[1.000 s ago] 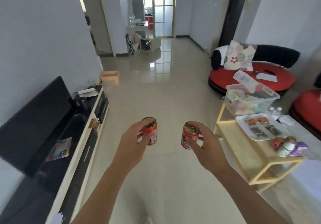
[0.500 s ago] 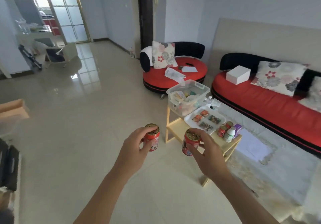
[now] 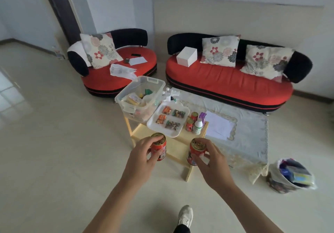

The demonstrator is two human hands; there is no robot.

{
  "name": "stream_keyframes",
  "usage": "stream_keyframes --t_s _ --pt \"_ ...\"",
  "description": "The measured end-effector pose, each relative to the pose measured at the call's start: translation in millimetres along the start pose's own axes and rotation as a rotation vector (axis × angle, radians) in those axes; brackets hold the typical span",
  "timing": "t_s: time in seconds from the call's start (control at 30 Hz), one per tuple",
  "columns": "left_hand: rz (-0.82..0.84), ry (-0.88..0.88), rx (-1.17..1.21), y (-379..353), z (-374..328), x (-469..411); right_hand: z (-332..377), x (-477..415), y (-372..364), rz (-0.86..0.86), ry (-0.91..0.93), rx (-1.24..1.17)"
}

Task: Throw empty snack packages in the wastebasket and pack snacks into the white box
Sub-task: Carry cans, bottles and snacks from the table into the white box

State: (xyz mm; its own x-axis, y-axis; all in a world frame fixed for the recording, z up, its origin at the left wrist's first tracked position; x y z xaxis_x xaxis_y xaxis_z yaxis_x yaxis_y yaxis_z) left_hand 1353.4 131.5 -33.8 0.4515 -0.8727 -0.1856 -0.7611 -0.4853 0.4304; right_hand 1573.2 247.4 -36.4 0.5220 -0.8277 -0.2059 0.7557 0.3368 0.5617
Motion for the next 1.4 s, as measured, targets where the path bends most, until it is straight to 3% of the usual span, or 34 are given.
stream_keyframes --t_s 0.63,1.17,1.4 --pt "0.215 -0.021 -0.075 -150 67 -244 -144 -216 14 -0.090 -0.154 0.050" --pt "0.324 -0.015 -0.143 -263 250 -288 -310 -228 -119 -0.232 -0.305 0.034" --pt "0.317 -0.037 -0.114 -290 291 -290 -345 -223 -156 -0.277 -0.335 0.082"
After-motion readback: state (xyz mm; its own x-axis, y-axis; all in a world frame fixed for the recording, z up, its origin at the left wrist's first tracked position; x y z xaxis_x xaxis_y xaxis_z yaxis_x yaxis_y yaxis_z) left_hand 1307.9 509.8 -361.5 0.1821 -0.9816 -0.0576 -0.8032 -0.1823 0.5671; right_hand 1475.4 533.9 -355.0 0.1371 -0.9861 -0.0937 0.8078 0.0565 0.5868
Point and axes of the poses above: each hand's wrist, its own x-axis away from the middle knuckle, its own y-axis out of the back of the hand, z = x × y, the point moved 5 cm from there along -x, towards the middle knuckle, and after that the axes turned 3 degrees about y, right-handed, at the moved point
